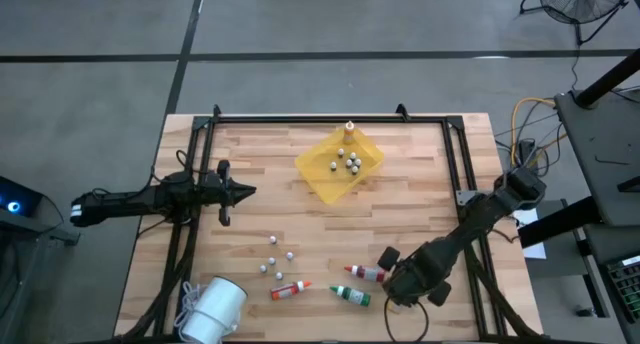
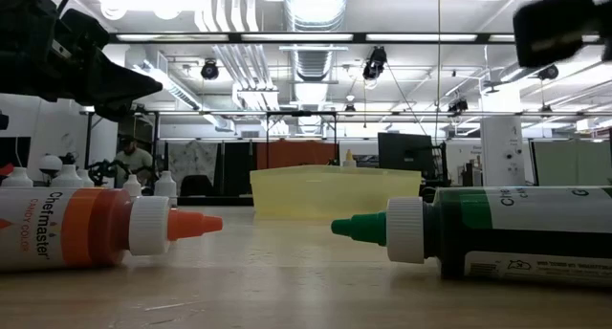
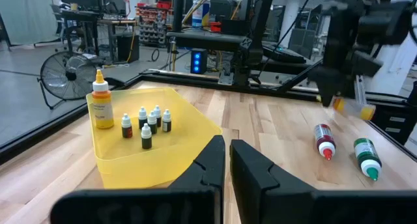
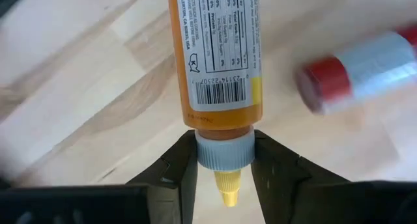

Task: Pick & Place food coloring
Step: Put the large yellow food coloring bottle into the yellow bin

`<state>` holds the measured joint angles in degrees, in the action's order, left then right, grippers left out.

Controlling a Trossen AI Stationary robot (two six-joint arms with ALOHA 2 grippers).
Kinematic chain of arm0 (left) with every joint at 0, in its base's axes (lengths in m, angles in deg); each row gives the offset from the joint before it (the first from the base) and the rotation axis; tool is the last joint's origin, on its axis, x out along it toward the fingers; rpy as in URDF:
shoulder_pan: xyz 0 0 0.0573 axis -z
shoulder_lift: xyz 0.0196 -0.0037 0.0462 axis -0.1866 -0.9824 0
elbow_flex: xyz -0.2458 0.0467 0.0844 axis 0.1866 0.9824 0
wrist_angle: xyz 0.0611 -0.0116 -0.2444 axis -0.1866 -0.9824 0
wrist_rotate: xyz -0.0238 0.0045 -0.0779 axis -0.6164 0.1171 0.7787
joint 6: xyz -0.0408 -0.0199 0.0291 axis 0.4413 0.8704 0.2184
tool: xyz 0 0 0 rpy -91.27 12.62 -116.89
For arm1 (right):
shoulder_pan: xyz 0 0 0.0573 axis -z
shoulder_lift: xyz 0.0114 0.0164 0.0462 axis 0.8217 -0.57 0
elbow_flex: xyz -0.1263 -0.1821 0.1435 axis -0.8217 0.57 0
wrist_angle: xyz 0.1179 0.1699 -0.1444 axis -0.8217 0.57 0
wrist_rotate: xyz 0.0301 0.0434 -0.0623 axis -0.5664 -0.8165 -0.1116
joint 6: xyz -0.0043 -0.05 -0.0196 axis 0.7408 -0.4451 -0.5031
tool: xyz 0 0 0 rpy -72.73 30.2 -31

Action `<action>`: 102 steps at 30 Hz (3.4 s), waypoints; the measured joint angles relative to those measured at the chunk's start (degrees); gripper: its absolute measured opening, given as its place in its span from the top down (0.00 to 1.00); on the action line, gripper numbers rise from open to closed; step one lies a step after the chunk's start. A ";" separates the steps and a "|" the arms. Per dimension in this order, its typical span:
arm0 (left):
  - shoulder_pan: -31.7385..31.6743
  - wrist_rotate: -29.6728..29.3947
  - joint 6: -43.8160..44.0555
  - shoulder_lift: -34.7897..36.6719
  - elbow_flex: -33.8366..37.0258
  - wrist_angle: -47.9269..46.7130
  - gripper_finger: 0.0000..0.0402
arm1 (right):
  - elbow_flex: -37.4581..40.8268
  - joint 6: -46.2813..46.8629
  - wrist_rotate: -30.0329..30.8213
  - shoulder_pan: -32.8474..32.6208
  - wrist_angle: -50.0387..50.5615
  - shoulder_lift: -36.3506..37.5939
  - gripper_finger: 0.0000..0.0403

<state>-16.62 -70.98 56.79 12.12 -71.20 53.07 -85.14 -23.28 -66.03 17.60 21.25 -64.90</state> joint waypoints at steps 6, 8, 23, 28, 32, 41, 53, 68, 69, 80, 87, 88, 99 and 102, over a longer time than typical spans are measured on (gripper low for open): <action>0.04 0.00 0.00 0.00 0.00 0.00 1.00 | -8.21 5.70 0.44 3.00 11.71 2.33 0.74; 0.04 -0.02 0.00 0.00 0.00 0.00 1.00 | -11.07 7.19 0.51 4.40 16.14 2.45 0.74; 0.02 -0.02 0.00 0.00 0.00 0.00 1.00 | -24.96 5.58 9.90 19.67 33.85 2.54 0.73; 0.02 -0.02 0.00 0.00 0.00 0.00 1.00 | -27.94 2.15 11.41 24.77 33.86 2.19 0.73; 0.02 -0.01 0.00 0.00 0.00 0.00 1.00 | -29.06 -1.75 12.66 27.49 32.73 1.97 0.74; -0.02 -0.02 0.00 0.00 0.00 0.00 1.00 | -29.64 -1.16 12.65 34.74 25.13 0.82 0.74; 0.00 -0.02 0.00 -0.02 0.00 0.00 1.00 | -32.64 8.38 12.48 42.94 24.01 -6.27 0.73; 0.04 -0.02 -0.59 -0.07 0.00 0.00 1.00 | -43.48 3.24 11.80 45.23 24.48 -8.14 0.73; 0.04 -0.02 -0.59 -0.07 0.00 0.00 1.00 | -44.15 2.95 11.81 45.25 24.47 -8.11 0.73; -0.02 -1.06 -17.03 -0.07 0.00 0.07 1.00 | -46.63 3.46 10.32 45.21 24.63 -8.11 0.73; -0.02 -1.09 -8.43 -0.07 0.00 0.37 1.00 | -46.63 6.85 10.32 45.21 26.08 -8.12 0.73; -0.02 -0.55 -5.07 -0.07 0.00 0.79 1.00 | -46.63 7.22 10.32 45.21 26.26 -8.13 0.73; 0.00 -0.07 24.68 -0.04 0.00 3.74 1.00 | -46.63 10.60 9.61 45.21 27.30 -8.12 0.73; 0.00 -0.06 25.75 -0.07 0.00 3.67 1.00 | -46.59 11.38 9.50 45.18 27.28 -8.13 0.73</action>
<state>-16.62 -71.04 82.54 12.05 -71.20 56.74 -131.72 -11.89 -56.53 62.78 48.52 -73.03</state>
